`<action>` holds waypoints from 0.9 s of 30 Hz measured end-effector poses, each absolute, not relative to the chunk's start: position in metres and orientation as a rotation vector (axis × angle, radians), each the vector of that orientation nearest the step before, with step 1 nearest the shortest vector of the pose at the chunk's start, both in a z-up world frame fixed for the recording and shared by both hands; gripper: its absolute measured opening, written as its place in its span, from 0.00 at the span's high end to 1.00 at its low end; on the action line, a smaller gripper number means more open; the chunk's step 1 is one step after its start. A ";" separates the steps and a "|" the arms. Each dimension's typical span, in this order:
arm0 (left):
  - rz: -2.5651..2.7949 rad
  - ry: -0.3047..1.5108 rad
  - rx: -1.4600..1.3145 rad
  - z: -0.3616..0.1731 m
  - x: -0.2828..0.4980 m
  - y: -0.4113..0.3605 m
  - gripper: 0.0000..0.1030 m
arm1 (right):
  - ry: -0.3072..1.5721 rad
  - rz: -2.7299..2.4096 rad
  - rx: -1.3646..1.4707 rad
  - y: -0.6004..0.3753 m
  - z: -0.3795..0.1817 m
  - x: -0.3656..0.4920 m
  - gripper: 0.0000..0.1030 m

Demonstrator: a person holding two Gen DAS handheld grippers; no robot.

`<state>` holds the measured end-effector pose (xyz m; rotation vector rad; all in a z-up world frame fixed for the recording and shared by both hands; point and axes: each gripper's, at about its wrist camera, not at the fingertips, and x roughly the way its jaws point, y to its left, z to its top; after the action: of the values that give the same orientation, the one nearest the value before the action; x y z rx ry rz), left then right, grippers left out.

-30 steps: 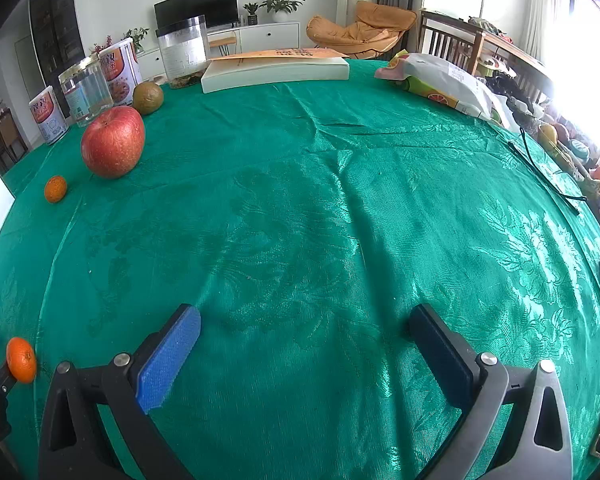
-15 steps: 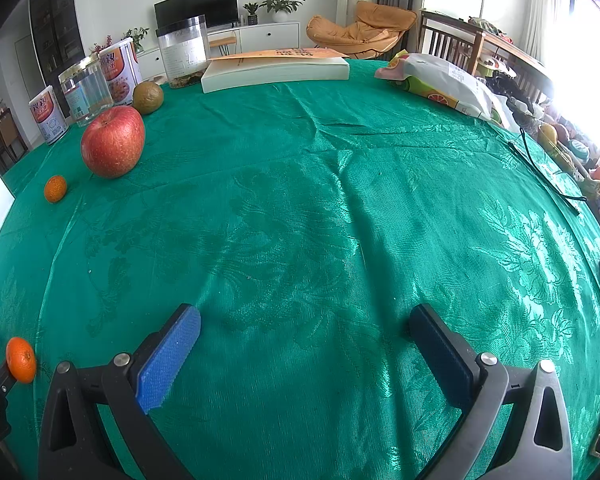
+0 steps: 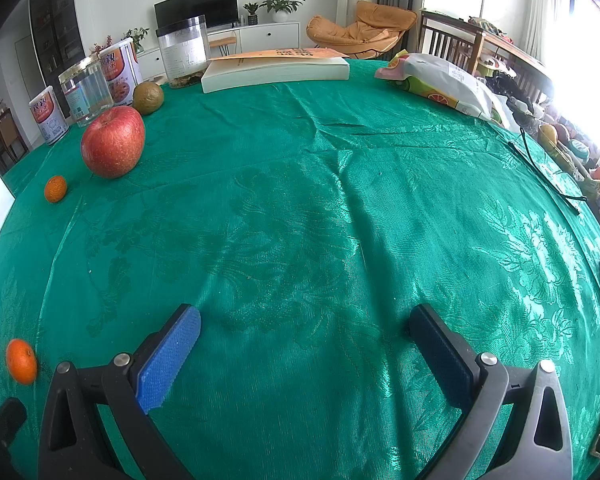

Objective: Organize fruits
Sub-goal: 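Move the open left tool toward the tangerine on the cloth, then close the left tool on the tangerine while the right tool grasps the red apple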

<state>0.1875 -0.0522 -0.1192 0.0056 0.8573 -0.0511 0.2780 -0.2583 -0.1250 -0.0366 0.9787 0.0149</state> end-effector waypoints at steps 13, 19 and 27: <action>0.034 0.892 -0.044 -0.132 0.206 -0.050 0.67 | 0.979 0.015 -0.036 -0.258 -0.125 0.278 0.00; 0.052 0.894 -0.140 -0.128 0.200 -0.030 0.70 | 0.973 0.095 -0.050 -0.263 -0.124 0.276 0.00; 0.088 0.886 -0.257 -0.108 0.176 0.014 0.70 | 0.968 0.397 0.243 -0.235 -0.107 0.304 0.00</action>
<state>0.1764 0.0143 -0.1077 -0.2567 0.8858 0.0880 0.3043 -0.2349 -0.1069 0.2426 0.9681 0.3969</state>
